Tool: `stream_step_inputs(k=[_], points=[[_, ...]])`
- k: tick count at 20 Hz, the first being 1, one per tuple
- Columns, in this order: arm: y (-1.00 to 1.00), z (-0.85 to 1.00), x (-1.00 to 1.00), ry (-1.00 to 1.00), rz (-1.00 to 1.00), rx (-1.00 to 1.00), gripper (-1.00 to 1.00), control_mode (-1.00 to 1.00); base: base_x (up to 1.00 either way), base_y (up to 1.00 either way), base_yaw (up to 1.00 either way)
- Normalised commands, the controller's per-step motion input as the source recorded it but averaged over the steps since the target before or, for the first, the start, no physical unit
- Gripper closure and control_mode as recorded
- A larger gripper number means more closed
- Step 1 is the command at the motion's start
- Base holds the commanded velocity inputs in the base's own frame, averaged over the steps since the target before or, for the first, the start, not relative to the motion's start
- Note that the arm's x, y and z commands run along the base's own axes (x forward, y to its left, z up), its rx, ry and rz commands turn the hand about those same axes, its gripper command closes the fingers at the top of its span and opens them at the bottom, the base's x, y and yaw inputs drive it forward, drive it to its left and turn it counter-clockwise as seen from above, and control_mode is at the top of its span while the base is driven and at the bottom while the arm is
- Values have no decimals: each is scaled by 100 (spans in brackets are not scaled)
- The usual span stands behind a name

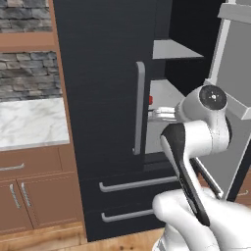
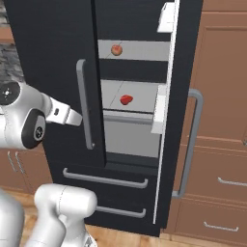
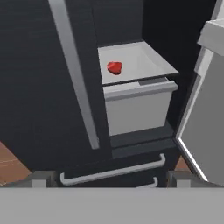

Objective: Open the fridge, remove the peach, carrot, and steak, and place them on any counter.

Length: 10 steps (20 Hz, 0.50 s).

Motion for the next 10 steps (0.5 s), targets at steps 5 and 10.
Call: stream_step_inputs(k=[5,10], points=[[32,-1,24,3,13,1,-100,-100,0,0,0],[12,-4,32,0,2,0,-100,-100,0,0,0]])
